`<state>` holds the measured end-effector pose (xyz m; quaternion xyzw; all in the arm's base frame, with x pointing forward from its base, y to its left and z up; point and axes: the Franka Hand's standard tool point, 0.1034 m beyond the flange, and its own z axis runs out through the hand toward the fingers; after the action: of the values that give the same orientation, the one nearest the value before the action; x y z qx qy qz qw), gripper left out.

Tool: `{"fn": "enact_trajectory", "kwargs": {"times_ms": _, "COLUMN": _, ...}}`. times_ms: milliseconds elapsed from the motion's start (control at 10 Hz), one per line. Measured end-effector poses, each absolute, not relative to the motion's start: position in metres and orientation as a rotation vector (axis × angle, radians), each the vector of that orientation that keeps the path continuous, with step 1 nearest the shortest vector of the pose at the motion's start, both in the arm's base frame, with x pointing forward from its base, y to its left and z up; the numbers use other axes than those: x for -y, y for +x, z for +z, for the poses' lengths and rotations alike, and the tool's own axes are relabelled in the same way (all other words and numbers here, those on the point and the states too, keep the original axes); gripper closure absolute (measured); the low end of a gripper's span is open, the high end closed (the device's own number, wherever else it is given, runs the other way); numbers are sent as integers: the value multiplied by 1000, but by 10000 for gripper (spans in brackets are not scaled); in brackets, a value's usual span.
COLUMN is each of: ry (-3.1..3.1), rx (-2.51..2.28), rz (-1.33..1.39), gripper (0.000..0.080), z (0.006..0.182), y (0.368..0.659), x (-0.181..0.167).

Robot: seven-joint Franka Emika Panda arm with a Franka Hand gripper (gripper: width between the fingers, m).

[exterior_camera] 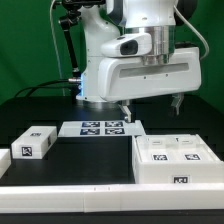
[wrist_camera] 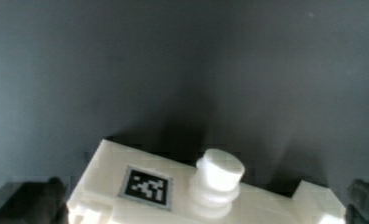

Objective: Assemble cabinet

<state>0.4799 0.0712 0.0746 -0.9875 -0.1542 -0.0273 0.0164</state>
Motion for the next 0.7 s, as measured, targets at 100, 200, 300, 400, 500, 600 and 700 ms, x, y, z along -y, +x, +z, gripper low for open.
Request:
{"fn": "enact_trajectory", "kwargs": {"times_ms": 100, "ry": -3078, "rx": 343, "rz": -81, "gripper": 3, "z": 75, "y": 480, "x": -73}}
{"fn": "enact_trajectory", "kwargs": {"times_ms": 200, "ry": -3082, "rx": 242, "rz": -77, "gripper": 3, "z": 74, "y": 479, "x": -75}}
{"fn": "enact_trajectory", "kwargs": {"times_ms": 300, "ry": -3091, "rx": 113, "rz": -65, "gripper": 3, "z": 71, "y": 479, "x": -79}}
{"fn": "enact_trajectory", "kwargs": {"times_ms": 400, "ry": -3096, "rx": 113, "rz": -56, "gripper": 3, "z": 67, "y": 478, "x": -82}}
{"fn": "enact_trajectory", "kwargs": {"times_ms": 500, "ry": -3102, "rx": 102, "rz": -55, "gripper": 3, "z": 65, "y": 481, "x": -82}}
{"fn": "enact_trajectory", "kwargs": {"times_ms": 600, "ry": -3105, "rx": 103, "rz": -59, "gripper": 3, "z": 66, "y": 482, "x": -82}}
{"fn": "enact_trajectory", "kwargs": {"times_ms": 700, "ry": -3105, "rx": 98, "rz": -60, "gripper": 3, "z": 66, "y": 482, "x": -82}}
